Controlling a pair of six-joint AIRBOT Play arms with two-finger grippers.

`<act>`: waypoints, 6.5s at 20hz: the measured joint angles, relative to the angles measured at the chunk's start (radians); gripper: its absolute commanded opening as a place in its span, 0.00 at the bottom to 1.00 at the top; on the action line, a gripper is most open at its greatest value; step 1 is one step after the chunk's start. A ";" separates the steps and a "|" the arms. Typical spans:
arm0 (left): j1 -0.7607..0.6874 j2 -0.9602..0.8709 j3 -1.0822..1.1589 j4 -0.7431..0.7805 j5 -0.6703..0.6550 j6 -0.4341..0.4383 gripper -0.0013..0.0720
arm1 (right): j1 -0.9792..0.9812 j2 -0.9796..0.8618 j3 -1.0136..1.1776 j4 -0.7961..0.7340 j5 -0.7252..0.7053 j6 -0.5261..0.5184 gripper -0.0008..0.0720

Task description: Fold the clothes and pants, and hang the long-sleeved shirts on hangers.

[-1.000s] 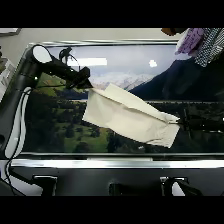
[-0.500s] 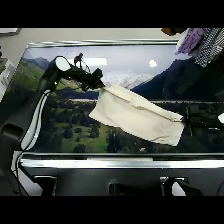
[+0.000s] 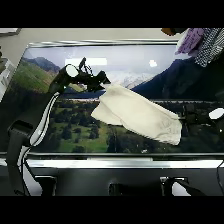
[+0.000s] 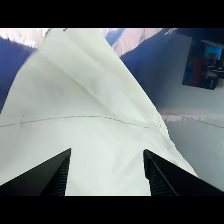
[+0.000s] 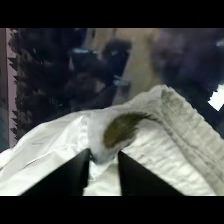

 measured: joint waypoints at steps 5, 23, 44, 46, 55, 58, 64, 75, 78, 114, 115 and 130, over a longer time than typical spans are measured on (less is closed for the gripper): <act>0.063 0.045 0.000 0.011 -0.050 0.070 0.76 | -0.019 0.015 0.000 0.019 -0.039 -0.042 0.87; 0.275 0.616 -0.695 0.193 -0.222 0.312 0.76 | -0.283 0.122 -0.148 0.090 0.328 -0.755 0.96; 0.280 0.686 -0.810 0.193 -0.154 0.362 0.76 | -0.181 -0.141 -0.150 0.382 0.163 -1.178 0.18; 0.294 0.711 -0.814 0.198 -0.155 0.360 0.76 | -0.118 -0.143 -0.122 0.358 0.146 -1.159 0.11; 0.397 0.971 -0.984 0.234 -0.174 0.336 0.75 | 0.134 -0.273 0.224 0.127 0.317 -0.900 0.06; 0.351 1.020 -1.011 0.227 -0.166 0.336 0.68 | 0.219 -0.331 0.375 -0.017 0.397 -0.821 0.06; 0.080 0.914 -1.021 0.058 0.064 0.336 0.03 | 0.275 -0.361 0.616 -0.173 0.530 -0.740 0.06; -0.304 0.303 -0.572 -0.217 0.346 0.284 0.03 | 0.283 -0.299 0.687 -0.198 0.639 -0.669 0.06; -0.332 0.181 -0.465 -0.240 0.323 0.207 0.03 | 0.283 -0.269 0.688 -0.198 0.628 -0.662 0.05; 0.059 0.455 -0.207 0.441 -0.479 0.092 0.03 | 0.797 -0.274 0.690 0.059 0.174 -0.354 0.05; 0.069 0.457 -0.214 0.444 -0.479 0.098 0.03 | 0.813 -0.287 0.690 0.072 0.149 -0.351 0.05; 0.032 0.330 -0.635 -0.078 -0.047 0.272 0.03 | 0.834 -0.267 0.692 0.113 0.113 -0.320 0.05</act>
